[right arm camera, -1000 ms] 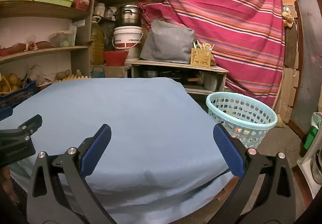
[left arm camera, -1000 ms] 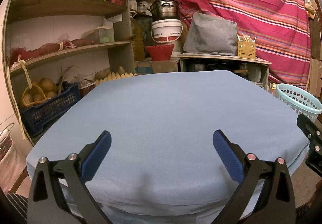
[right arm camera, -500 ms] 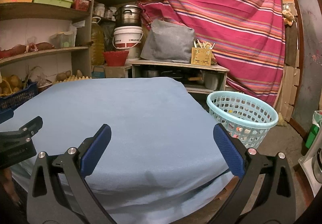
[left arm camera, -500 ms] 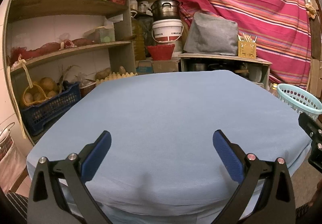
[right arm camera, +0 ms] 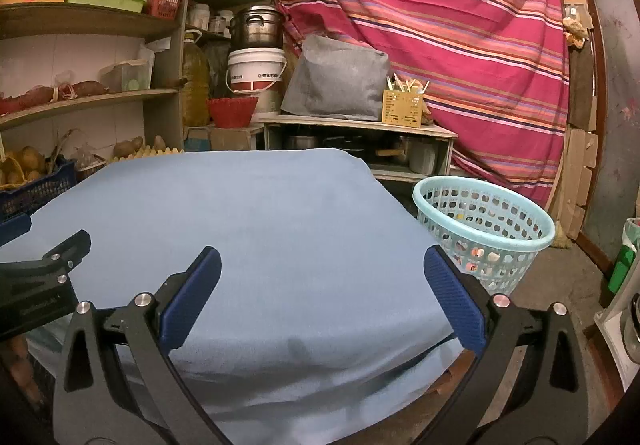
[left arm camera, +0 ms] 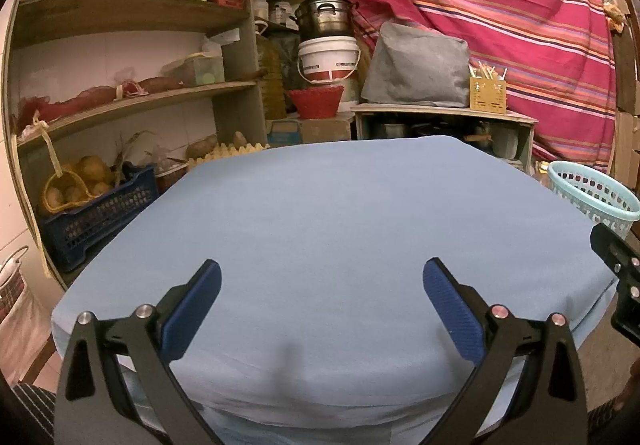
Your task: Collect trash
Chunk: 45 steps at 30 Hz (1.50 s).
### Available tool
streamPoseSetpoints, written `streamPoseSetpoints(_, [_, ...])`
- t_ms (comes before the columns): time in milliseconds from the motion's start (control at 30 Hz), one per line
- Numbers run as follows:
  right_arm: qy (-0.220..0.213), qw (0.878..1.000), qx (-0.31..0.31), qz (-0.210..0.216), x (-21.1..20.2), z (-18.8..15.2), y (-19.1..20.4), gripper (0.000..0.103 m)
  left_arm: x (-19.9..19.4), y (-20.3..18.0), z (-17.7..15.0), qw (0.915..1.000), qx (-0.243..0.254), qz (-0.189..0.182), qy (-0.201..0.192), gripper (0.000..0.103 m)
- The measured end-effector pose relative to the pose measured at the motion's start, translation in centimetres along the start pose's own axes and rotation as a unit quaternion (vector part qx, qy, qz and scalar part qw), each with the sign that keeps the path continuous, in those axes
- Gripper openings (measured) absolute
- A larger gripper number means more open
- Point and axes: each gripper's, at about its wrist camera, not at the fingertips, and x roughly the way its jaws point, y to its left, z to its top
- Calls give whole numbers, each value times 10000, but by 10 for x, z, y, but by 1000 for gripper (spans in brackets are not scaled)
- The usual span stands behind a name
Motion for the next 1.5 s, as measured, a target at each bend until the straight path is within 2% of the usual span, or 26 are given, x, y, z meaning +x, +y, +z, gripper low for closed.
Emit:
streamPoseSetpoints(433, [7, 10000, -31, -6, -1, -2, -1, 99, -2, -3, 1, 9998, 66, -171, -33, 99])
streamPoseSetpoints(1500, [37, 10000, -63, 15, -1, -3, -2, 99, -10, -16, 2, 9996, 123, -180, -195, 99])
